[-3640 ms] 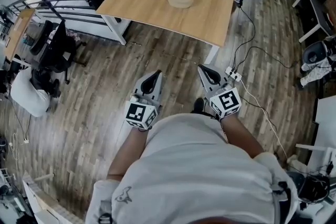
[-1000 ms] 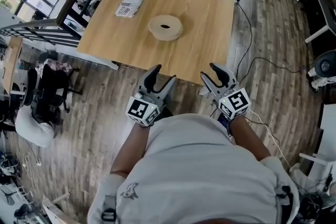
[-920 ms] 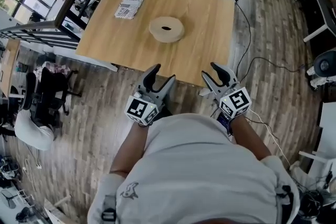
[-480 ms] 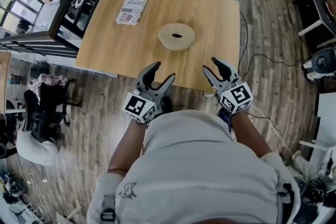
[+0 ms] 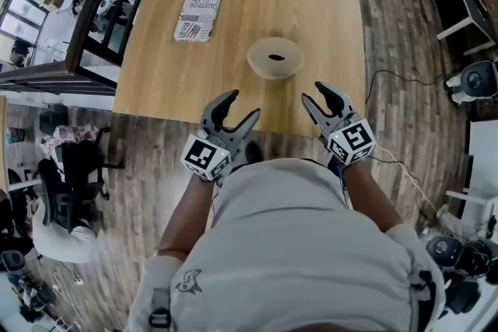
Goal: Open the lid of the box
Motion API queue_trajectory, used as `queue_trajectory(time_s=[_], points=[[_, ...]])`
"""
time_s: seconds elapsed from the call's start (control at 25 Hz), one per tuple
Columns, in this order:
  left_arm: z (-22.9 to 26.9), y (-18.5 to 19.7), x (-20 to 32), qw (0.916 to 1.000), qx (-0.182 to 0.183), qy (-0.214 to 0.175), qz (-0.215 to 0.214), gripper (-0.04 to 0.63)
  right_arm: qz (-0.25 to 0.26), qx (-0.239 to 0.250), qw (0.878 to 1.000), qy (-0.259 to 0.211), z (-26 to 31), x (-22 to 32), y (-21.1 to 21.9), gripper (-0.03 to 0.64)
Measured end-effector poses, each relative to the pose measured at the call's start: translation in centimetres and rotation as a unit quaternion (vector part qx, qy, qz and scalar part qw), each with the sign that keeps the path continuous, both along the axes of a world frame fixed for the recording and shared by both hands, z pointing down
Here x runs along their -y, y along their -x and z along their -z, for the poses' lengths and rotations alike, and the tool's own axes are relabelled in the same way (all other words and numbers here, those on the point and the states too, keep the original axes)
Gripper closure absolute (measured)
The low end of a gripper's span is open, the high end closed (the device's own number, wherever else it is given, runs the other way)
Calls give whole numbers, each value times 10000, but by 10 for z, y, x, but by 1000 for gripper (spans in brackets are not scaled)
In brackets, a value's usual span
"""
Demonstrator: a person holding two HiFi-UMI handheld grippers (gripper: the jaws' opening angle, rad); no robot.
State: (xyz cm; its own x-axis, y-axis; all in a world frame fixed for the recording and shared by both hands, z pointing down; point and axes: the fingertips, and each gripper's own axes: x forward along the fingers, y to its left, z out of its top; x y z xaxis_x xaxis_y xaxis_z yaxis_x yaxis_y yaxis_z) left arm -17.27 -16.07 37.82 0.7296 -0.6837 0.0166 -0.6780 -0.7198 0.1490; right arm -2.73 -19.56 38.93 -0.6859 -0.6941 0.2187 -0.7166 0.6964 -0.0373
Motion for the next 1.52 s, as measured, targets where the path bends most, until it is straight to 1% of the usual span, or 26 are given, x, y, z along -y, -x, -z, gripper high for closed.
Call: queue_trajectory(time_s=[0.16,0.36,0.52,0.68,0.88,1.04,1.2,1.36,1.52], points=[[-5,9,6,9993,139,-36,-349,337,-194,-41,9998,72,-8,7,9,428],[-15,16,18,9979,360,47,-531,337,-285,-189,9994,52,-11,12,15,428],[-24,16,25,9969,467,125,-613,337,-288,-252,9993,45,-19,18,16,428],[-35,17,37,9956,684,228,-603,331,-162,-469,9988,8,-30,26,21,428],[-48,21,59,9943,862,311,-549,324,-4,-708,9975,14,-43,45,25,426],[-63,29,80,9923,1046,443,-495,305,155,-1054,9942,124,-59,63,31,426],[-83,35,99,9889,1252,574,-550,293,352,-1491,9880,217,-80,77,36,425],[-105,34,115,9837,1474,703,-746,288,580,-1942,9791,176,-97,88,39,425],[-127,26,131,9759,1782,757,-1011,279,700,-2294,9706,203,-115,102,36,423]])
